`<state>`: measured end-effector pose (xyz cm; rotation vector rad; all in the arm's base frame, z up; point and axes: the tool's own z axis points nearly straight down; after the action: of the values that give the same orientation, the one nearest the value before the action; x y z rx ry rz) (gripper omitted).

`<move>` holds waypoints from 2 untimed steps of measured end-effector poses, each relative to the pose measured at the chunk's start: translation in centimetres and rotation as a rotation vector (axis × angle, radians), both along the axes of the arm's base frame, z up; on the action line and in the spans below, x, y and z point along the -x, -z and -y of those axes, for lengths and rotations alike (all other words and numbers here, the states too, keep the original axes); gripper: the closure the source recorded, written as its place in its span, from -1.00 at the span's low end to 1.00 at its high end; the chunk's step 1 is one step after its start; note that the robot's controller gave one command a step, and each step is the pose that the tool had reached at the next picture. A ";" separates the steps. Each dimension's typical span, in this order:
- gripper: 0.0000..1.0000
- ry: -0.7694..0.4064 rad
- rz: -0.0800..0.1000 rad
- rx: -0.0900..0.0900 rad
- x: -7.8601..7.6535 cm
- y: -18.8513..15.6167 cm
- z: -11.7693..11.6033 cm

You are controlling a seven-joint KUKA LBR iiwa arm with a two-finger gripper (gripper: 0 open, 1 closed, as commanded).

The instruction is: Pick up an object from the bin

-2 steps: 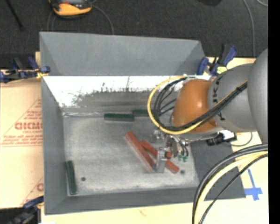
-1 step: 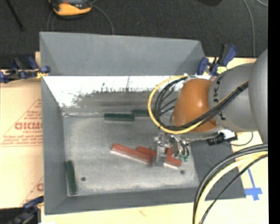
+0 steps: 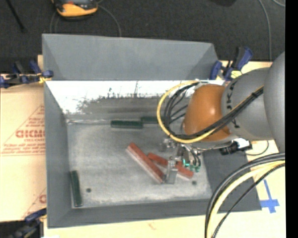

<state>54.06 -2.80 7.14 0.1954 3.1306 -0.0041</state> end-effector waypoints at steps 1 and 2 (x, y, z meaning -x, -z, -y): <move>1.00 -0.002 0.001 0.000 -0.1 -0.2 0.0; 1.00 -0.002 0.001 0.000 -0.1 -0.2 0.0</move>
Offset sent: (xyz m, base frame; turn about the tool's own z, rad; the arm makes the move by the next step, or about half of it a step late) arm 0.0000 0.0000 0.0000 0.0000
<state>54.14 -2.78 7.37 0.1917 3.1299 -0.0040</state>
